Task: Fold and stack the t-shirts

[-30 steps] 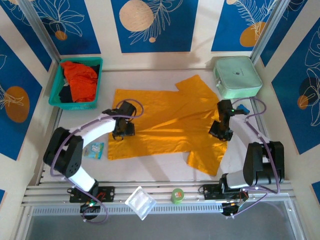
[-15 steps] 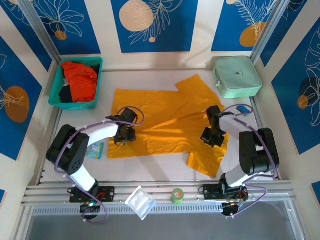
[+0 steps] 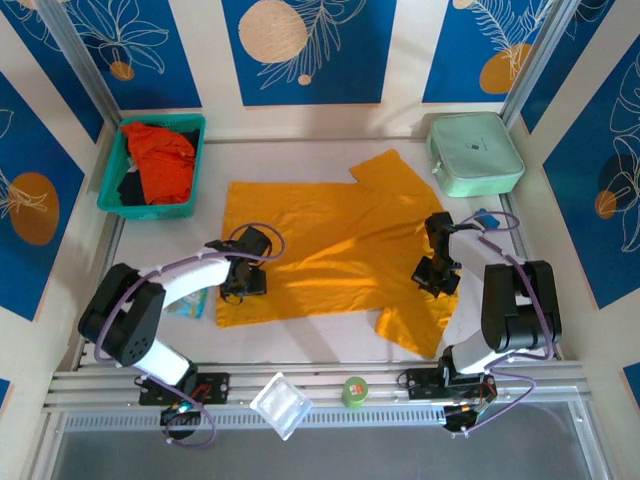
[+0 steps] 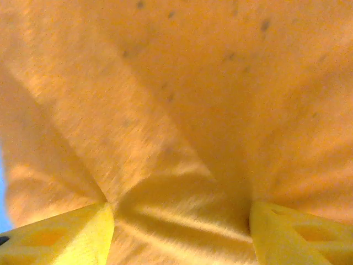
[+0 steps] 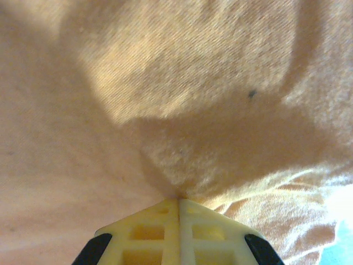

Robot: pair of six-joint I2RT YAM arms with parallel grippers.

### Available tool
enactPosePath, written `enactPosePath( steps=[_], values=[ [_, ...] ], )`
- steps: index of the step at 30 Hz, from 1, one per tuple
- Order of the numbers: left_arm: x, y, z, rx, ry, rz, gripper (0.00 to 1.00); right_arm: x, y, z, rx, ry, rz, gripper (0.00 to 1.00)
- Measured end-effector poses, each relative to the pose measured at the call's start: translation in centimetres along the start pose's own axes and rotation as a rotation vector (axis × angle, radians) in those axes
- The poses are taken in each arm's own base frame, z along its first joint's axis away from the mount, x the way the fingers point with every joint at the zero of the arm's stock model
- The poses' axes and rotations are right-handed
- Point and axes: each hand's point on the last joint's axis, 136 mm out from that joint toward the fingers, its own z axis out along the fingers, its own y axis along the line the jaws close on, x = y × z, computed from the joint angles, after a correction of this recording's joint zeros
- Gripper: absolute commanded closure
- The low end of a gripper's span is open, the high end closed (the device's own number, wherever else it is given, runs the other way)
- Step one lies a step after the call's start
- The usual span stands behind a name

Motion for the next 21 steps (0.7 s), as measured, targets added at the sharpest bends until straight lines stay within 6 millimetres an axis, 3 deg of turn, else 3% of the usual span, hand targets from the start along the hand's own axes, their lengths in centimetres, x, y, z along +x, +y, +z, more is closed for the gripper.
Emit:
enactPosePath(
  steps=[6,12,21],
  values=[
    [-0.1,-0.3,-2.2,0.015,0.003,0.013,0.32,0.2,0.2,-0.4,-0.007,-0.009,-0.014,1.0],
    [2.0,-1.2,1.0,0.029,0.127,0.024,0.33,-0.4,0.6,0.7,0.03,0.045,-0.02,1.0],
    [0.1,-2.7,1.7,0.005,0.174,0.039,0.34,-3.2,2.8,0.5,0.028,0.063,-0.038,1.0]
  ],
)
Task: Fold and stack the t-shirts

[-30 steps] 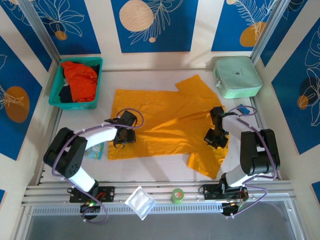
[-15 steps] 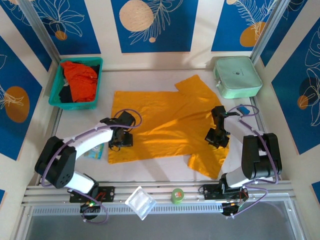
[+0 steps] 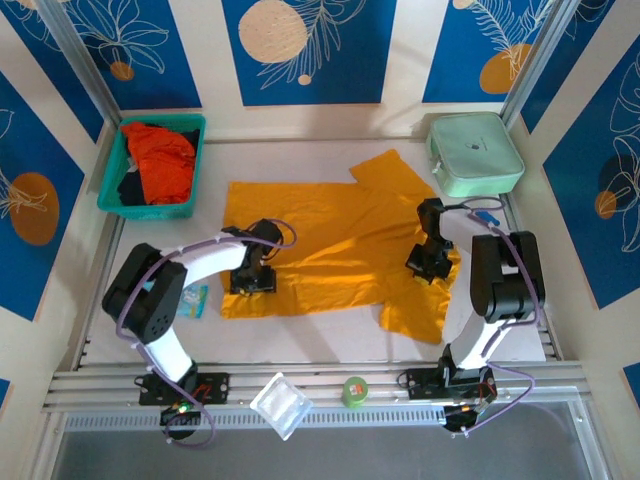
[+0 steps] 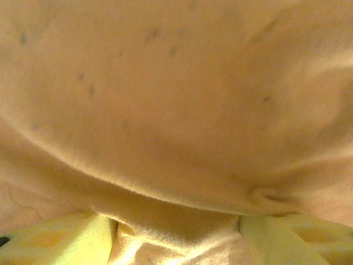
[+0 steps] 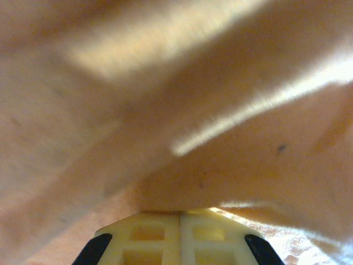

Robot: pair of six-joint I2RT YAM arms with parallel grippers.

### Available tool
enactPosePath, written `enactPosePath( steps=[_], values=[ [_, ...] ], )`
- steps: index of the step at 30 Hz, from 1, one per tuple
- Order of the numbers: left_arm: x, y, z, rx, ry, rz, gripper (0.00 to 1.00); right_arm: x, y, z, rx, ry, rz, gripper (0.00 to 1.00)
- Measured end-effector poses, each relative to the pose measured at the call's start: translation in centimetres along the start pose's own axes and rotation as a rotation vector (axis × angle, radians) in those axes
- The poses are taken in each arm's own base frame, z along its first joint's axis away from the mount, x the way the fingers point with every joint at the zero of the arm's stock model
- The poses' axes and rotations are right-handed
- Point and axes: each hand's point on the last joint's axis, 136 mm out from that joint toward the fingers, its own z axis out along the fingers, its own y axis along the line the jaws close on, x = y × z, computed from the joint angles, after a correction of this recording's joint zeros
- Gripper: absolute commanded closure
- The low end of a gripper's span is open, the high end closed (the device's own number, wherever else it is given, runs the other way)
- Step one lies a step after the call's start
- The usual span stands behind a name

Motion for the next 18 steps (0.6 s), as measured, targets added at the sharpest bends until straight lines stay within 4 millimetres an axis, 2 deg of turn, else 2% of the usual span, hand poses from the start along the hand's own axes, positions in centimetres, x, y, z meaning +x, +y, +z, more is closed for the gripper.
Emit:
enactPosePath(
  steps=[4,10,18],
  values=[
    [-1.7,-0.1,-0.5,-0.005,-0.012,0.011,0.34,-2.0,0.7,-0.3,-0.014,-0.017,0.0,1.0],
    [-5.2,1.4,-0.9,-0.063,-0.081,-0.001,0.34,-4.8,1.5,-0.7,-0.042,-0.051,0.009,1.0],
    [-7.1,2.3,-1.5,-0.136,-0.135,0.023,0.34,-5.0,1.8,-0.8,-0.058,-0.054,-0.014,1.0]
  ],
)
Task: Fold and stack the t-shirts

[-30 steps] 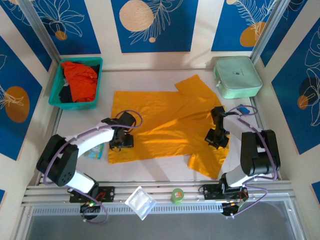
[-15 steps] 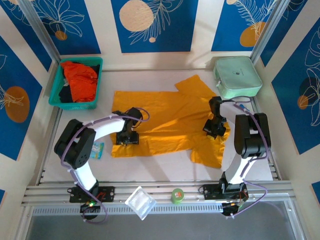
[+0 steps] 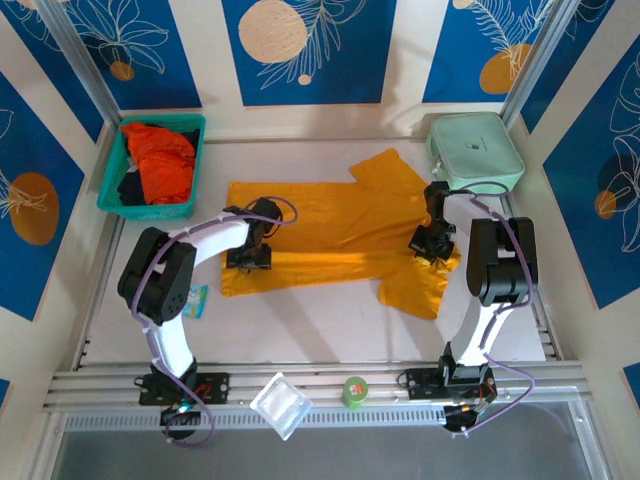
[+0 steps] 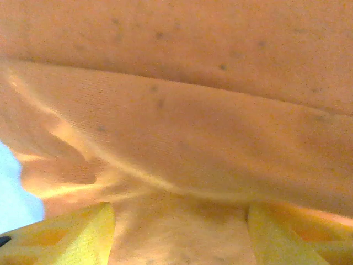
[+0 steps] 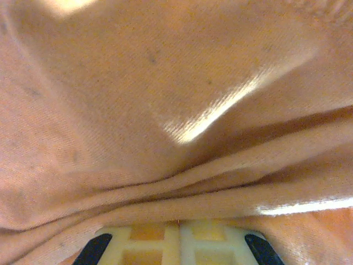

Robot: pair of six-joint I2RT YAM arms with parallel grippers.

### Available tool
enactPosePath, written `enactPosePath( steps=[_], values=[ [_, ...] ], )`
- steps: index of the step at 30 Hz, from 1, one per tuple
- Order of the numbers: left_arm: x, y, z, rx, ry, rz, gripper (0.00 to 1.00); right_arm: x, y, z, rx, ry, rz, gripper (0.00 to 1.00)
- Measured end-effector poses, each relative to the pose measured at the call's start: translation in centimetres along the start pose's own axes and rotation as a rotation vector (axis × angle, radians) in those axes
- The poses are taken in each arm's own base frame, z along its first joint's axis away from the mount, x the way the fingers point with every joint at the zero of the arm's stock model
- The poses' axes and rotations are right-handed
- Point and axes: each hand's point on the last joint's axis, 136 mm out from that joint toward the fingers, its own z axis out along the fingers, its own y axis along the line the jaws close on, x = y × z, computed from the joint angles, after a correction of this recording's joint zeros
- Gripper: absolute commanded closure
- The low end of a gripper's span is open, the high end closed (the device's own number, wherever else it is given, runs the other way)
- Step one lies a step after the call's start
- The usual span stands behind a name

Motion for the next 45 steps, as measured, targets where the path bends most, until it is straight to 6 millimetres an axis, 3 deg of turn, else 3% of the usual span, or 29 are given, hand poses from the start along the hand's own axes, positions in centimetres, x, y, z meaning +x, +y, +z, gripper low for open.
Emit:
enactPosePath(
  steps=[3,6,11,13,15,18,21,24,28,33,36,41,45],
  values=[
    [-0.8,0.2,-1.2,-0.012,-0.017,0.005,0.32,0.1,0.5,-0.7,-0.004,-0.02,-0.035,1.0],
    [-3.5,0.2,-4.3,-0.006,-0.093,0.001,0.32,-0.5,1.7,-3.3,-0.032,-0.074,-0.089,0.87],
    [-10.0,0.2,-10.6,0.032,-0.279,-0.029,0.33,-4.6,5.6,-10.6,-0.139,-0.274,-0.207,0.65],
    [-12.2,0.6,-11.5,0.04,-0.317,-0.048,0.35,-6.3,6.9,-12.6,-0.161,-0.329,-0.247,0.63],
    [-14.3,1.0,-10.9,0.038,-0.326,-0.067,0.39,-8.6,8.5,-13.6,-0.169,-0.369,-0.285,0.63],
    [-16.7,1.2,-7.5,0.027,-0.296,-0.078,0.42,-12.1,10.8,-12.7,-0.163,-0.385,-0.331,0.62],
    [-18.1,0.6,-3.4,0.022,-0.241,-0.069,0.43,-14.8,12.5,-9.8,-0.142,-0.357,-0.363,0.62],
    [-19.1,-0.2,-0.4,0.019,-0.21,-0.054,0.43,-16.6,13.7,-6.9,-0.119,-0.322,-0.392,0.63],
    [-20.0,-1.2,1.7,0.026,-0.195,-0.04,0.45,-17.9,14.5,-4.5,-0.085,-0.296,-0.421,0.64],
    [-18.9,-1.7,3.3,0.042,-0.154,-0.035,0.47,-17.0,14.3,-2.4,-0.038,-0.242,-0.445,0.66],
    [-17.6,-1.8,3.1,0.068,-0.162,-0.043,0.47,-15.9,13.7,-0.8,-0.014,-0.196,-0.45,0.67],
    [-13.4,-1.3,2.8,0.099,-0.134,-0.049,0.47,-14.1,12.4,-0.5,0.002,-0.167,-0.445,0.68],
    [-11.8,-1.2,2.6,0.122,-0.14,-0.049,0.47,-12.3,11.0,-0.5,0.005,-0.145,-0.427,0.69]
  ],
)
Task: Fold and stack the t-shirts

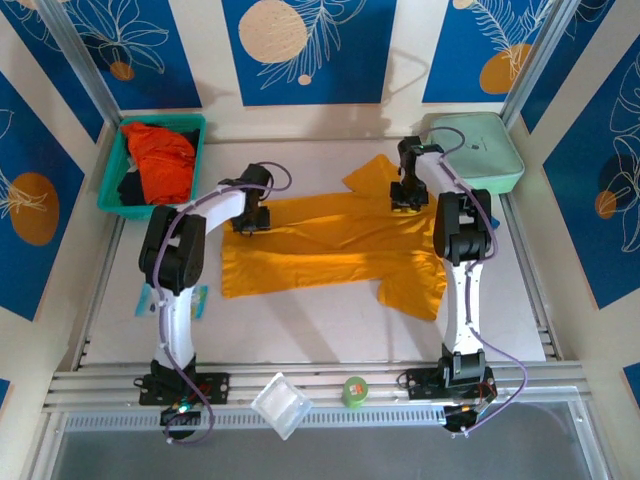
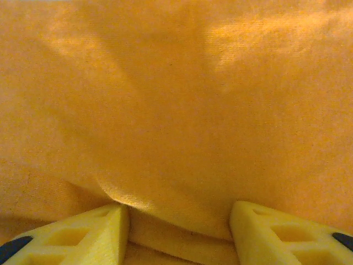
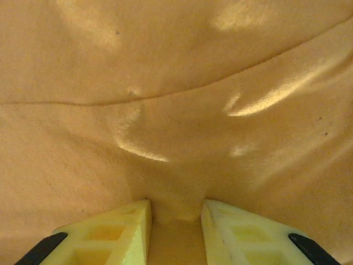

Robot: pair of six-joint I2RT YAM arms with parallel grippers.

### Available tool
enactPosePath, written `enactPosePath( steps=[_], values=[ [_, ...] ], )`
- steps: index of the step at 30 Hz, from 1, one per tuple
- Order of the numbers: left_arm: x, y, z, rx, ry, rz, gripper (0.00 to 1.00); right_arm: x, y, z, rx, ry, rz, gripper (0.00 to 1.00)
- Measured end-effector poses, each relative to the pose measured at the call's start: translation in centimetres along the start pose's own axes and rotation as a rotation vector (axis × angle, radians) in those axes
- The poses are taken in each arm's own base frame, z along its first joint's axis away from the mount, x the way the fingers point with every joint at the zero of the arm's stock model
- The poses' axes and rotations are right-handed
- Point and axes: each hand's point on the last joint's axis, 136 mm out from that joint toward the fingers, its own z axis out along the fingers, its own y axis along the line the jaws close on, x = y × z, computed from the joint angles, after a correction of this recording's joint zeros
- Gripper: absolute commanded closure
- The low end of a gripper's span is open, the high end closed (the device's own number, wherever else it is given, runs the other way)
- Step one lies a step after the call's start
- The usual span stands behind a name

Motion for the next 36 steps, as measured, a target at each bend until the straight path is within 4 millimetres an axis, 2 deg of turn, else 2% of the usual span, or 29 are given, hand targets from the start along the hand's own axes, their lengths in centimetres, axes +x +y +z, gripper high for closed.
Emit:
enactPosePath(
  steps=[5,11,17,19,21,24,27,29,31,36],
  values=[
    [0.2,-0.1,-0.1,0.015,-0.018,-0.001,0.42,2.5,-0.8,-0.3,0.007,0.034,0.032,0.69],
    [0.7,-0.6,-0.5,0.017,-0.01,0.015,0.38,4.3,-1.8,-0.5,0.015,0.062,0.083,0.69],
    [2.0,-0.1,-1.8,-0.016,0.047,0.044,0.32,4.9,-2.3,-1.5,0.009,0.068,0.111,0.64],
    [1.1,0.1,-3.0,-0.036,0.041,0.049,0.31,4.8,-2.3,-2.6,0.002,0.052,0.112,0.63],
    [-0.7,0.3,-4.7,-0.049,0.009,0.043,0.32,4.6,-2.3,-4.2,-0.004,0.023,0.111,0.63],
    [-4.1,0.7,-7.6,-0.05,-0.063,0.021,0.37,4.1,-2.1,-7.7,-0.027,-0.053,0.111,0.63],
    [-6.1,2.0,-9.1,-0.052,-0.098,-0.001,0.41,4.0,-2.0,-11.2,-0.051,-0.136,0.11,0.64],
    [-6.5,3.3,-8.9,-0.066,-0.086,-0.025,0.42,4.5,-2.0,-12.6,-0.064,-0.165,0.109,0.66],
    [-6.5,4.4,-7.7,-0.083,-0.059,-0.044,0.44,5.3,-2.1,-13.1,-0.07,-0.169,0.108,0.69],
    [-5.1,6.2,-3.0,-0.115,0.052,-0.058,0.46,7.1,-2.2,-11.8,-0.07,-0.119,0.108,0.72]
  ],
)
